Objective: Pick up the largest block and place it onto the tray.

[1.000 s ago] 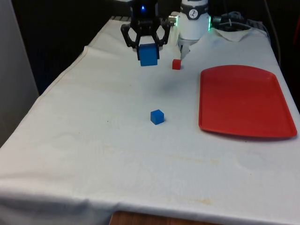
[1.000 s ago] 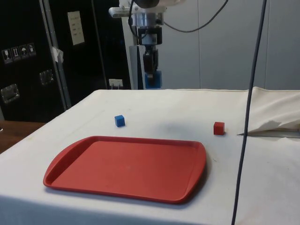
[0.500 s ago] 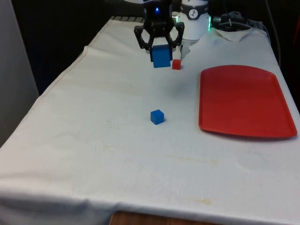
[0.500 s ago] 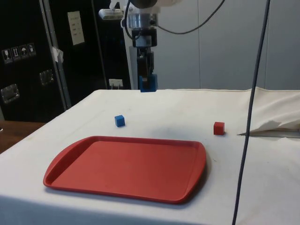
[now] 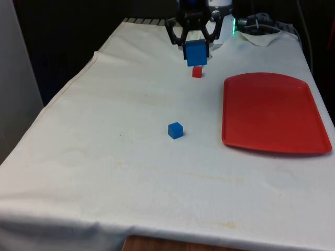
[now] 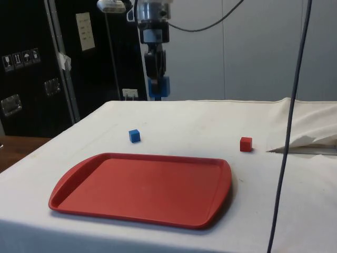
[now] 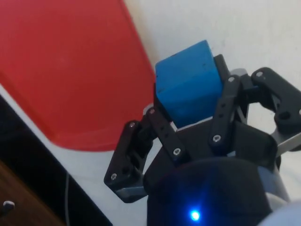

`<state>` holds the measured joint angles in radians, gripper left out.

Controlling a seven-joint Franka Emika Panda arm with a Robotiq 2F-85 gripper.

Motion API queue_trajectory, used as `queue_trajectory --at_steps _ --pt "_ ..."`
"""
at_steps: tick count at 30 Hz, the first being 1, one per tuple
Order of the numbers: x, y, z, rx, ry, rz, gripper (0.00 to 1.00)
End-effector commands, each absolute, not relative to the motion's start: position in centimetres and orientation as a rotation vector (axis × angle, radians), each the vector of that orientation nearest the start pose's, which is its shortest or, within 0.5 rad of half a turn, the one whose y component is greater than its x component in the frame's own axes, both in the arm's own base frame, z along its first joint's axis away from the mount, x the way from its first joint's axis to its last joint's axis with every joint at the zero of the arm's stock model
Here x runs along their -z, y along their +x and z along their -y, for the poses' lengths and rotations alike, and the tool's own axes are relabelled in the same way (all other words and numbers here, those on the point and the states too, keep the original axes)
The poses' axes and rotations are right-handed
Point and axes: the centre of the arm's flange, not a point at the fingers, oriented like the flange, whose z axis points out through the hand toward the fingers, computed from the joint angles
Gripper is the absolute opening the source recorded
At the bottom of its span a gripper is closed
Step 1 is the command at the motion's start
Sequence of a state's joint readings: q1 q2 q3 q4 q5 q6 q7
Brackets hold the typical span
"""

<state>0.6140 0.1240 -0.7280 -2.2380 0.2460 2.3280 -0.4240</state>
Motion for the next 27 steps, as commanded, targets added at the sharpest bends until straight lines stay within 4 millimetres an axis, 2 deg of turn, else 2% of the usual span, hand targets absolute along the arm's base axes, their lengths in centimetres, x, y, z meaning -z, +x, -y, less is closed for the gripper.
queue_trajectory --at_steps 1,9,18,19,25,27 --pt "-33.2 53.2 5.2 0.036 -3.049 0.213 0.00" --pt "-35.4 53.5 2.4 0.041 -3.025 0.217 0.00" --pt "-36.6 53.7 -0.5 0.038 -3.006 0.225 0.00" --pt "-36.4 53.8 -0.2 0.045 -2.997 0.231 0.00" --pt "-36.8 53.9 -2.6 0.037 -3.009 0.235 0.00" --pt "-36.8 53.9 -2.8 0.037 -3.012 0.236 0.00"
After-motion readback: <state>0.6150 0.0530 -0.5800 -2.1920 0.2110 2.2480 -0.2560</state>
